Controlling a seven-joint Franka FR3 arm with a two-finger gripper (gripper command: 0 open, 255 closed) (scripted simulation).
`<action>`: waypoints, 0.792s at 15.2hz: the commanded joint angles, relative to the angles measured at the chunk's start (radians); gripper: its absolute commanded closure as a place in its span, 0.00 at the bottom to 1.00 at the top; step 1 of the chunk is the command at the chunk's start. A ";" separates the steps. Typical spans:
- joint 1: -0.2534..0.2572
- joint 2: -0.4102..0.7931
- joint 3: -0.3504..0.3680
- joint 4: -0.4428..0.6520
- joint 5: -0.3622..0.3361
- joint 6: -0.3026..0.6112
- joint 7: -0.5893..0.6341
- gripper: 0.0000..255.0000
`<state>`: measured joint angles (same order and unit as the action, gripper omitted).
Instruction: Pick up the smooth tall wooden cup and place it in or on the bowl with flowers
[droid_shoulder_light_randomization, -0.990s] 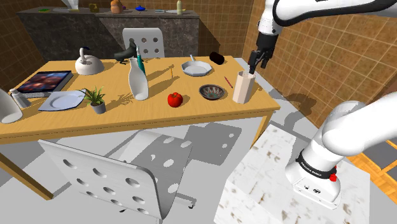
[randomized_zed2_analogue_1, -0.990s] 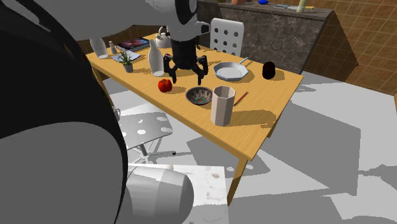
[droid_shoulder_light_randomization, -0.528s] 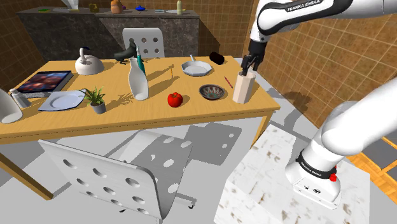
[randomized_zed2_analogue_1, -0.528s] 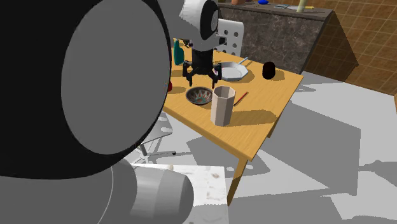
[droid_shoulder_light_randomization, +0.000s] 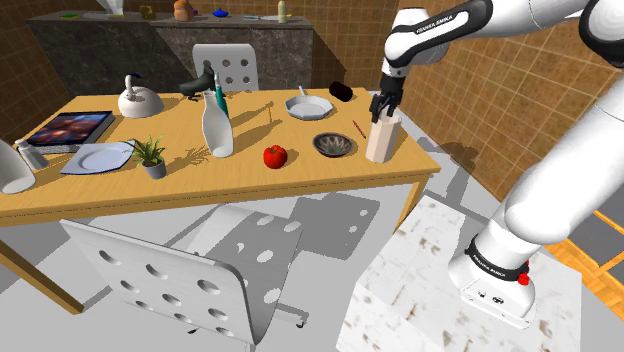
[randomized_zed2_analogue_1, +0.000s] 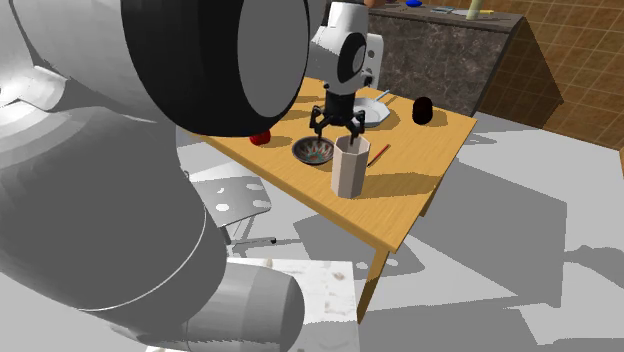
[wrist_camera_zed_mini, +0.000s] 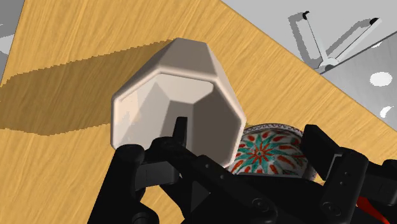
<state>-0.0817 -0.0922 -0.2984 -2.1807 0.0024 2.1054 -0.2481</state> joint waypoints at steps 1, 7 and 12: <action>-0.002 0.020 -0.004 -0.005 0.008 0.025 -0.010 0.00; -0.001 0.056 -0.005 -0.045 0.021 0.099 -0.020 0.00; -0.001 0.056 -0.005 -0.045 0.021 0.099 -0.020 0.00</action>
<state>-0.0827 -0.0366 -0.3038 -2.2258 0.0235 2.2038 -0.2685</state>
